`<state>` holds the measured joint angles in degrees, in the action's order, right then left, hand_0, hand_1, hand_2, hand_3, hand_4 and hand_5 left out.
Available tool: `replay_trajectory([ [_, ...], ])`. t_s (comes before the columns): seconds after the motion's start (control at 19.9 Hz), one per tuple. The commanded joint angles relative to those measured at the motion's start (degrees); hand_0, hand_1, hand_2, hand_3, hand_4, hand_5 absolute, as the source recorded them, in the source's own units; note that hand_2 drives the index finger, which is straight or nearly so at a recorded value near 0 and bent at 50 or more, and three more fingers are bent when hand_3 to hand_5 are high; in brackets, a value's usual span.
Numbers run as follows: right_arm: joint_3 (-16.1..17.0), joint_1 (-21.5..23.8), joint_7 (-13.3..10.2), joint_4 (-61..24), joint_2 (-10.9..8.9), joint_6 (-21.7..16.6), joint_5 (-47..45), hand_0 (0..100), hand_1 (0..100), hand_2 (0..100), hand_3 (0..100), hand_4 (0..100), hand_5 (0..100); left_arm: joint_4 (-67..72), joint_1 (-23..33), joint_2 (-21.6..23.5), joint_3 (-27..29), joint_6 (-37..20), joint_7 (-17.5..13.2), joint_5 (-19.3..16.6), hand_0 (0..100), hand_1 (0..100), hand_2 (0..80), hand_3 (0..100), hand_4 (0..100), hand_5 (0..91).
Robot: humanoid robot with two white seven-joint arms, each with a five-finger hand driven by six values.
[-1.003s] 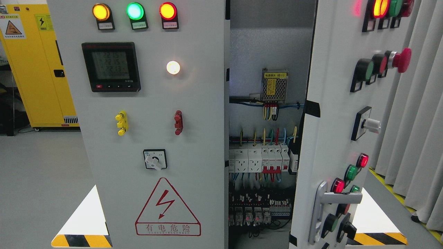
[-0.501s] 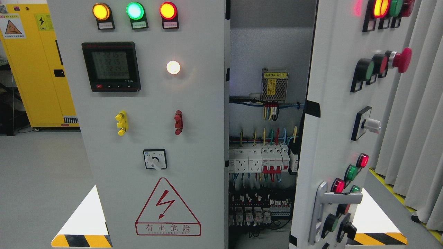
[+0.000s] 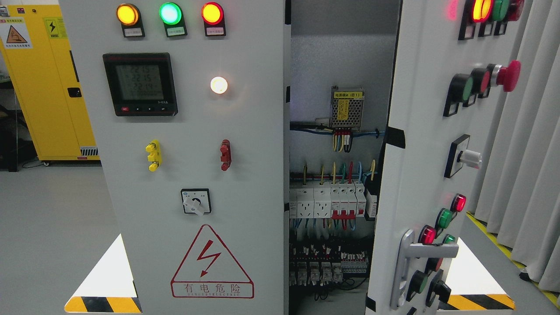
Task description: Open door with both hands
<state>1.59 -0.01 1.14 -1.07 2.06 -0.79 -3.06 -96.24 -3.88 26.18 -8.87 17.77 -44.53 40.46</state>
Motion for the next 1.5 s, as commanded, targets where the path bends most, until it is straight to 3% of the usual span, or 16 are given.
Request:
replay_trajectory([
  [0.0, 0.3, -1.4, 0.0, -0.9, 0.14, 0.0, 0.0, 0, 50, 4, 0, 0, 0, -7.6, -9.6, 5.9, -5.4, 2.5, -0.2, 5.1, 12, 56, 0.0, 0, 0, 0.0],
  [0.35, 0.3, -1.5, 0.0, -0.9, 0.05, 0.0, 0.0, 0, 50, 4, 0, 0, 0, -6.9, -24.4, 4.9, -10.7, 5.1, -0.7, 11.0, 12, 56, 0.0, 0, 0, 0.0],
  [0.85, 0.3, -1.5, 0.0, -0.9, -0.48, 0.0, 0.0, 0, 50, 4, 0, 0, 0, 4.6, -44.4, -9.6, -10.7, 16.1, -0.6, 11.8, 12, 56, 0.0, 0, 0, 0.0],
  [1.1, 0.3, -1.5, 0.0, -0.9, -0.56, 0.0, 0.0, 0, 50, 4, 0, 0, 0, 11.8, -49.4, -15.3, -10.5, 17.2, -0.6, 10.7, 12, 56, 0.0, 0, 0, 0.0],
  [1.45, 0.3, -1.5, 0.0, -0.9, -0.56, 0.0, 0.0, 0, 50, 4, 0, 0, 0, 11.7, -53.1, -16.7, -10.7, 17.5, -0.4, 11.0, 12, 56, 0.0, 0, 0, 0.0],
])
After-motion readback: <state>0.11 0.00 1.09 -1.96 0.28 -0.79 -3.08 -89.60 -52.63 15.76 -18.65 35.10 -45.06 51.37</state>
